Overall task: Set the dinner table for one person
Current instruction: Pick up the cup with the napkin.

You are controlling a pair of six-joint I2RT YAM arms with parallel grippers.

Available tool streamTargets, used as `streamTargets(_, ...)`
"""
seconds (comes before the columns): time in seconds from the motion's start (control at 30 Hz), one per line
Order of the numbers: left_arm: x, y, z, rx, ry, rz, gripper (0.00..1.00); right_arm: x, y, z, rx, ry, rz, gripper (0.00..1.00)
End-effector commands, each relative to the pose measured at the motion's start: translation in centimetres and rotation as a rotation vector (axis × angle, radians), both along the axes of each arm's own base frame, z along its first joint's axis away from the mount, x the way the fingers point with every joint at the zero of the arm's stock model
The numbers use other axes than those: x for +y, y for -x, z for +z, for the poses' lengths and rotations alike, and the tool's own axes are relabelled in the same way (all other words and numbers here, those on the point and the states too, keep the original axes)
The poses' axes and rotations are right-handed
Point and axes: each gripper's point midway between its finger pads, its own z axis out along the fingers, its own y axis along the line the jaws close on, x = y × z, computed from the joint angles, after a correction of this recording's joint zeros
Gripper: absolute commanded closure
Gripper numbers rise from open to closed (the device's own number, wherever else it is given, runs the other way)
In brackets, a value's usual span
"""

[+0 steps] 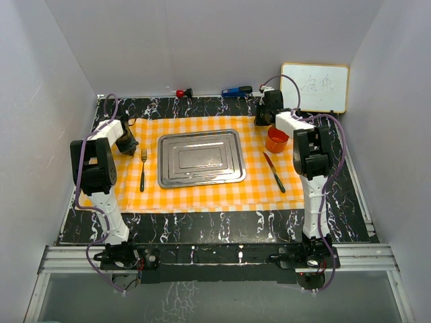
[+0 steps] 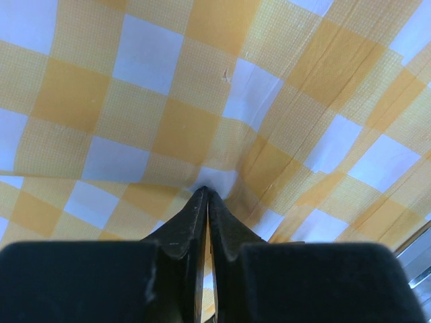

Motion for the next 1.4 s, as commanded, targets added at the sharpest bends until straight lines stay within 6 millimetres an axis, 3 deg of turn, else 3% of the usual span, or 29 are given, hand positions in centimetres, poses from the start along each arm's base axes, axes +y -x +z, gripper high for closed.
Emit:
streamTargets(0.0,-1.1,2.9,-3.1,0.140,0.024,-0.020,0.96,-4.7,2.2,-3.8,0.121,0.097,-0.083,1.00)
streamTargets(0.17,-1.1,2.8,-3.1,0.142,0.024,-0.017,0.97,-4.9,2.1,-3.5,0.115,0.099,-0.088,1.00)
streamTargets(0.27,-1.1,2.6,-2.9,0.134,0.024,-0.016,0.97,-4.5,1.6,-1.8,0.084,0.075,-0.082,1.00)
streamTargets(0.47,-0.9,2.8,-2.9,0.137,0.013,-0.016,0.97,-3.7,0.0,7.1,-0.099,0.014,-0.078,1.00)
streamTargets(0.57,-1.0,2.9,-3.2,0.138,0.022,-0.016,0.97,-4.8,-0.1,9.2,-0.126,0.058,-0.115,1.00)
streamTargets(0.83,-1.3,2.9,-3.2,0.132,0.035,-0.021,0.97,-7.4,1.1,7.9,-0.075,0.124,-0.180,1.00)
streamTargets(1.37,-1.0,3.0,-3.3,0.139,0.021,-0.021,0.97,-12.7,4.5,1.8,0.077,0.174,-0.283,1.00)
